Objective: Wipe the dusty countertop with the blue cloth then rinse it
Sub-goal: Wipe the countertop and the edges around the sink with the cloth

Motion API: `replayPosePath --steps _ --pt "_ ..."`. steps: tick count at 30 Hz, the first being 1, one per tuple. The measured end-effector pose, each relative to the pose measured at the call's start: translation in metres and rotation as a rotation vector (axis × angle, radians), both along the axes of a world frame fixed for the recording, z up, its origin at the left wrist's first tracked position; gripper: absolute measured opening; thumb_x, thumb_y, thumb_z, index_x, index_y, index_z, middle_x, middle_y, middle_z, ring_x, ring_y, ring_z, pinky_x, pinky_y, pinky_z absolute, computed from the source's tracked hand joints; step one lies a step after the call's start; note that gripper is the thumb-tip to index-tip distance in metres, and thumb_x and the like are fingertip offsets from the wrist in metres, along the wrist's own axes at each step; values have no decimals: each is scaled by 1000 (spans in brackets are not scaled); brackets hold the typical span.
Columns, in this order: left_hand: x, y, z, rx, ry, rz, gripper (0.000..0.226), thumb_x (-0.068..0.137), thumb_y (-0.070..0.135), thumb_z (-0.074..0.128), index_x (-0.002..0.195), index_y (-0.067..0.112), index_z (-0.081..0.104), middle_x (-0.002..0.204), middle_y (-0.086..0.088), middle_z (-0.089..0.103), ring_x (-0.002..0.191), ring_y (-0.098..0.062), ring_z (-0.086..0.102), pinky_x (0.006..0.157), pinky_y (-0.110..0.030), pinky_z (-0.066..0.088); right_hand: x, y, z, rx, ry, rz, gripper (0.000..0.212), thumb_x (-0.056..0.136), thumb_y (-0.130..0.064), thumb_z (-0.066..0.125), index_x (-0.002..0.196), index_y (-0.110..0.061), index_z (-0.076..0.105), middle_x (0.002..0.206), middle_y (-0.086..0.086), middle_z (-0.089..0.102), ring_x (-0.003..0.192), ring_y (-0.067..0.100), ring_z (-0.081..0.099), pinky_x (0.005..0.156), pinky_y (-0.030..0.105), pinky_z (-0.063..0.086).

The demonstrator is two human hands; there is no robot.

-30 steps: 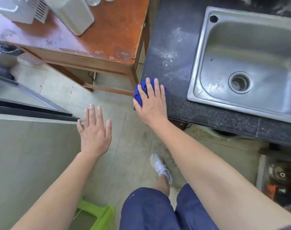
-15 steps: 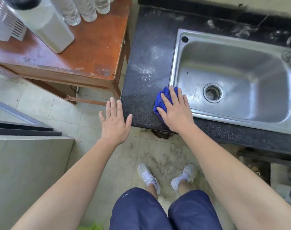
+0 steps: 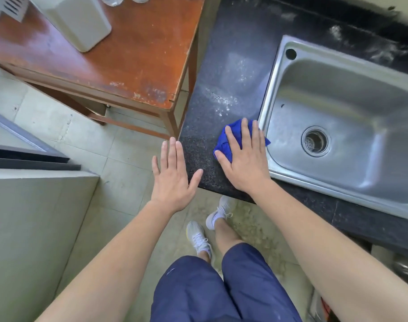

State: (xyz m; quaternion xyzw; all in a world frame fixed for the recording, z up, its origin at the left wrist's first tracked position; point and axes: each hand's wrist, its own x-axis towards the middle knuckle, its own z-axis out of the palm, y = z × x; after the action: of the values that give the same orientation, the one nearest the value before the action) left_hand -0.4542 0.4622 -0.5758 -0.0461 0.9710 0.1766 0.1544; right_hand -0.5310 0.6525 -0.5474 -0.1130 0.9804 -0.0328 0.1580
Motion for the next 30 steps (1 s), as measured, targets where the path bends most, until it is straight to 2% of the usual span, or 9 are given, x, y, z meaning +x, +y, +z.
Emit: replayPosePath --steps 3,7,14,18,20,23,26,28,30 --pt "0 0 1 -8 -29 6 88 95 65 21 157 7 -5 166 -9 -7 152 -25 -11 120 -58 9 -40 -46 -2 -75 -12 101 72 99 -65 23 159 -26 15 166 13 -7 151 34 -14 123 49 -4" --pt "-3 1 5 -36 -84 24 88 95 65 17 156 9 -12 165 -6 -15 151 -22 -19 122 -53 4 -72 -89 -7 -61 17 231 72 98 -66 21 159 -27 15 166 14 -6 151 36 -13 123 49 -6" --pt "-7 3 17 -94 -194 3 88 93 69 9 155 13 -18 160 -1 -30 148 -20 -26 123 -52 2 -97 -45 8 -133 -37 467 61 99 -60 27 154 -34 31 167 7 -1 153 31 -10 124 47 -4" --pt "-9 1 21 -124 -201 -7 90 91 72 7 155 14 -19 161 -5 -29 149 -24 -24 121 -56 6 -81 37 4 -189 51 312 60 97 -56 36 150 -29 41 167 8 7 153 32 0 124 46 3" --pt "-20 -2 25 -123 -114 -3 88 93 70 13 156 15 -13 163 -9 -21 151 -28 -16 120 -58 10 -68 67 1 -226 110 241 62 97 -55 37 152 -27 38 166 10 9 153 33 4 124 47 10" --pt "-58 -12 36 -122 -12 -8 87 94 66 24 156 14 -9 164 -13 -13 152 -29 -10 121 -57 8 -63 62 -1 -221 86 177 67 96 -56 37 155 -24 33 166 13 7 153 34 4 123 49 13" --pt "-110 -30 45 -157 30 -11 88 93 67 21 157 12 -7 165 -8 -14 151 -24 -15 121 -55 1 -69 32 -3 -190 34 89 69 97 -59 37 156 -25 29 166 13 2 153 35 -5 123 50 3" --pt "-145 -46 45 -192 -12 -48 88 93 69 14 156 14 -13 163 -6 -22 149 -21 -23 121 -55 -4 -71 21 -4 -166 12 18 69 97 -63 36 157 -30 25 166 12 -4 152 35 -12 123 49 -5" --pt "-172 -61 41 -225 -76 -105 86 94 69 9 155 15 -17 161 -6 -28 147 -21 -29 120 -57 -7 -69 17 -2 -151 -11 -20 68 97 -66 33 157 -34 22 166 9 -10 151 35 -17 122 51 -5"
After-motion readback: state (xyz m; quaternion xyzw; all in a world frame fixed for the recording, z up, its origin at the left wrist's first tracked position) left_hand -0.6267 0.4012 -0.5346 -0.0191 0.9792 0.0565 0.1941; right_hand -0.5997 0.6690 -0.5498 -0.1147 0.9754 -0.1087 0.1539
